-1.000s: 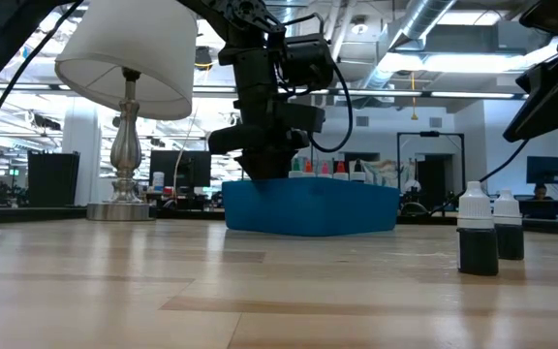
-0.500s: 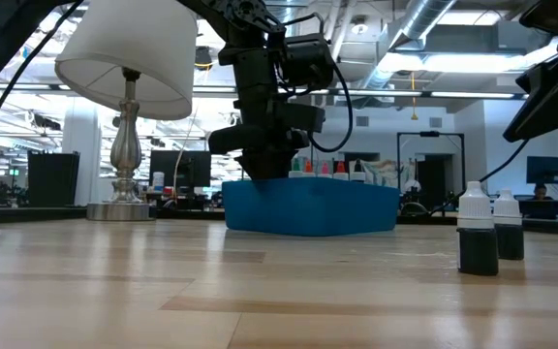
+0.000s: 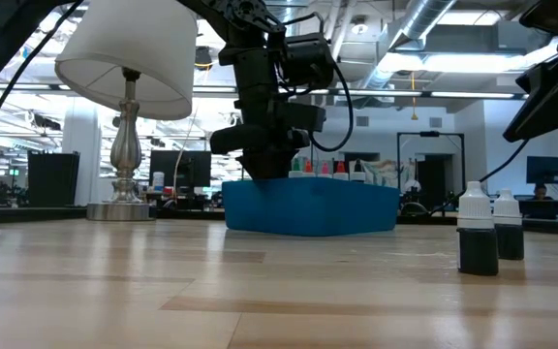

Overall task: Pick & Place food coloring
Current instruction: Put the small black food coloring bottle into the blue container

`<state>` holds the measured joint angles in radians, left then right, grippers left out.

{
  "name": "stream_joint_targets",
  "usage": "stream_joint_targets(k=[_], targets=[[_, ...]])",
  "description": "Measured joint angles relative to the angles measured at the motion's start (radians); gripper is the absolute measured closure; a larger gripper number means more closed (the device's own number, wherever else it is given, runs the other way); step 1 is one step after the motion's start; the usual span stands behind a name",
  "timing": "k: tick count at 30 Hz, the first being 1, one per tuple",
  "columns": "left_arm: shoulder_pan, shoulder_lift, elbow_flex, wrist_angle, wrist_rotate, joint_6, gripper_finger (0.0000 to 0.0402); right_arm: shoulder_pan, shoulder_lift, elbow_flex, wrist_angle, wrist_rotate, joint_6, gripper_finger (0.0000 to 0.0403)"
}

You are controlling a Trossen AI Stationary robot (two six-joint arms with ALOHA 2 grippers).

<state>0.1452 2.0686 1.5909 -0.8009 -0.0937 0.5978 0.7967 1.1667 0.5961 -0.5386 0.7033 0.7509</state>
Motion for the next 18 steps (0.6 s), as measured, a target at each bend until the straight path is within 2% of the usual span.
stream_joint_targets(k=[18], targets=[[0.0, 0.0, 0.0, 0.013, 0.0, -0.009, 0.0304, 0.0, 0.0, 0.0, 0.0, 0.0, 0.0, 0.0291]])
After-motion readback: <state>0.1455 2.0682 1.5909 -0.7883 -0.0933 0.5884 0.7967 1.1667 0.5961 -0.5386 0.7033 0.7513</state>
